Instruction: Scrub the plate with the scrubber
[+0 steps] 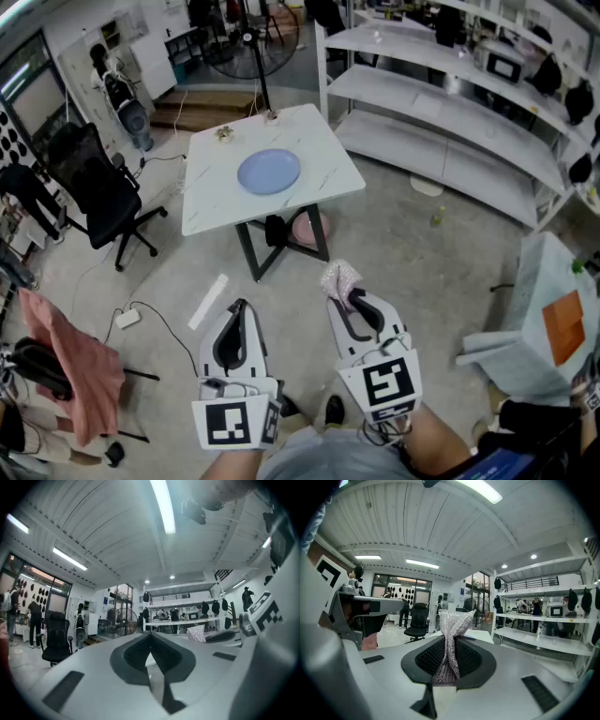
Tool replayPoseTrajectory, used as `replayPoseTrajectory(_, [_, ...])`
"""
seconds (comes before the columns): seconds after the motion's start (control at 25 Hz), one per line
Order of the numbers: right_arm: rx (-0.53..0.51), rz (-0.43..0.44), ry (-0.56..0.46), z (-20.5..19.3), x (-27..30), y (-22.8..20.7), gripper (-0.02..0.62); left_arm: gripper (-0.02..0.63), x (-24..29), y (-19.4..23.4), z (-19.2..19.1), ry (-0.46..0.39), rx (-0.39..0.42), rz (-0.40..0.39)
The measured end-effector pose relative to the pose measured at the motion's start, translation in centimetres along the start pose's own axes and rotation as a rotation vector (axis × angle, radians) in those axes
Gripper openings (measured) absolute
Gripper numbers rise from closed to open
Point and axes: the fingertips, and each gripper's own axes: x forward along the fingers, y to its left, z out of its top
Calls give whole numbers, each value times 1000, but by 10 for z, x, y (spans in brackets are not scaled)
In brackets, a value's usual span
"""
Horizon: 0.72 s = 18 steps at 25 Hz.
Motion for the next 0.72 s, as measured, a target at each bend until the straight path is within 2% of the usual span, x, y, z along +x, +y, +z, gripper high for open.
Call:
replayPoseTrajectory(0.16, [2, -3, -12, 0, 4, -4, 80, 6, 5, 0, -3, 7, -2, 2])
replayPoseTrajectory(0.36, [79, -9, -34, -7, 2, -23, 86, 6, 12, 0, -9, 21, 6, 14])
replayPoseTrajectory(0.72, [49, 0, 20, -22, 52, -42, 87, 6, 59, 34, -25, 38, -13, 44])
